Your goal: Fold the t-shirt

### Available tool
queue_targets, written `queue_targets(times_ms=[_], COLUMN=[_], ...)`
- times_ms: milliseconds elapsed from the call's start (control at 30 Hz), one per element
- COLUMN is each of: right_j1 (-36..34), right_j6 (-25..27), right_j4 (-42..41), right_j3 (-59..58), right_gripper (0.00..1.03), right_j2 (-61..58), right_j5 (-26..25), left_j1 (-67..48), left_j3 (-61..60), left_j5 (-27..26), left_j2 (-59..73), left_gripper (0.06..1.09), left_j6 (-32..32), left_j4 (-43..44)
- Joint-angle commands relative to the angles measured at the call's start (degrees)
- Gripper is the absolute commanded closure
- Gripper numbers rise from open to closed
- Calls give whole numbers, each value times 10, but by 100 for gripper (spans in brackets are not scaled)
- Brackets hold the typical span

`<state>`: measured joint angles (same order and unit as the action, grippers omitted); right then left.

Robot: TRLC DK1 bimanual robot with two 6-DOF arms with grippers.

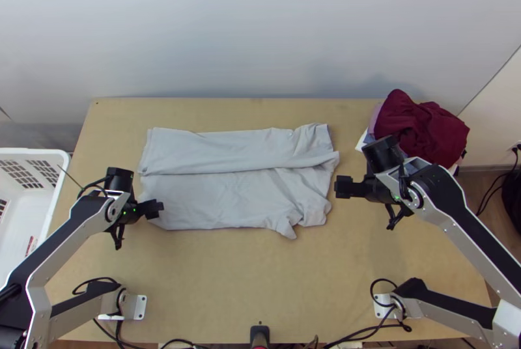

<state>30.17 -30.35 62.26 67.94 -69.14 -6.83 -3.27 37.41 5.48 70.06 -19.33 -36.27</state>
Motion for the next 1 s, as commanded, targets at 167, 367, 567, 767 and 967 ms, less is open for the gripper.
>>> queue_targets(times_ms=[167,367,567,767,967], right_j1=[4,7,6,6,6], right_j6=[8,8,9,8,8], right_j4=[3,3,3,3,3], right_j3=[-6,-26,-44,-56,-57], right_gripper=[4,4,4,4,4], right_j2=[2,7,15,21,23], right_j5=[-1,0,0,-1,0], left_j1=[-10,19,43,48,53], left_j3=[-14,4,2,4,9], left_j5=[3,3,2,3,2], left_j2=[13,3,-3,-12,-13], left_gripper=[51,51,51,51,51], left_j6=[-11,0,12,18,18], left_j4=[44,25,13,5,4])
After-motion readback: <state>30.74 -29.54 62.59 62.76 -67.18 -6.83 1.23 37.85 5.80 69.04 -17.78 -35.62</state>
